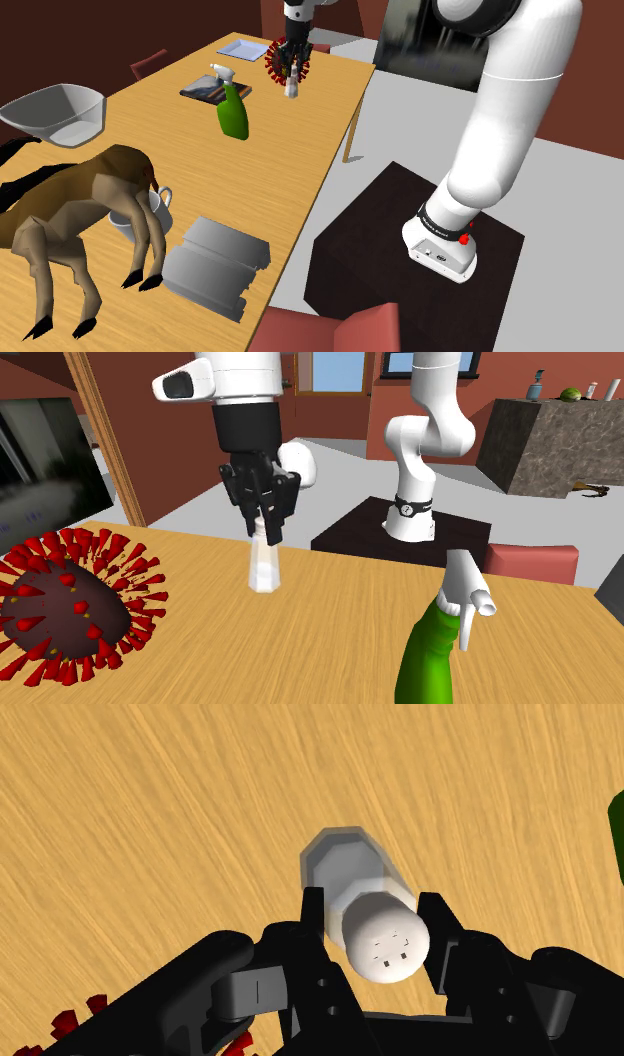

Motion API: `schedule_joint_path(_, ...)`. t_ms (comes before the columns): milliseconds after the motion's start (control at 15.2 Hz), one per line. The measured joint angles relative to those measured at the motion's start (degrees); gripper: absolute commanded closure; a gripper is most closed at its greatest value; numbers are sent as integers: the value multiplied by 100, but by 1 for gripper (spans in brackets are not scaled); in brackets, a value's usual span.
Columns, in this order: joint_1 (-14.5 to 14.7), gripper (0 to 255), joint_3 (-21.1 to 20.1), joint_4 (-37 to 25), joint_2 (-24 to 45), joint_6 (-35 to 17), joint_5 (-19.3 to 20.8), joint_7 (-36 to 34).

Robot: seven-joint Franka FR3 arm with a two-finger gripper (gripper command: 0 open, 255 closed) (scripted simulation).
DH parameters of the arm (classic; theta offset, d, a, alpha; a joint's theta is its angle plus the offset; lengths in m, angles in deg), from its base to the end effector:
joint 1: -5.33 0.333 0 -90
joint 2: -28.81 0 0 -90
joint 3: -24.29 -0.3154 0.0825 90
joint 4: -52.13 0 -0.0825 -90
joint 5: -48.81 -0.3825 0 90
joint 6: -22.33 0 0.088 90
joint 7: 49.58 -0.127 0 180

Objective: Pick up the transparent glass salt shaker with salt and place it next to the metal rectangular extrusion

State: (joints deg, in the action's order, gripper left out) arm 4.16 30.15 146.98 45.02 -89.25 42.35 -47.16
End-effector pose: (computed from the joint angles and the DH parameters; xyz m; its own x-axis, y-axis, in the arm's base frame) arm 0.6400 -0.0639 0.4273 0.9930 -0.1174 0.0127 -0.1161 -0.9903 -0.0762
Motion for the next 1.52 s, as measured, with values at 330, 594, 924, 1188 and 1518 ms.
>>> schedule_joint_path(330,-11,255,9,-325,-49,373,16,-24)
schedule_joint_path(594,-19,255,15,-564,-84,647,28,-41)
schedule_joint_path(924,-26,255,18,-950,-77,1025,34,-71)
schedule_joint_path(1188,-31,255,20,-1249,-68,1314,40,-97)
schedule_joint_path(1518,264,255,-135,-392,-738,1090,133,-521)
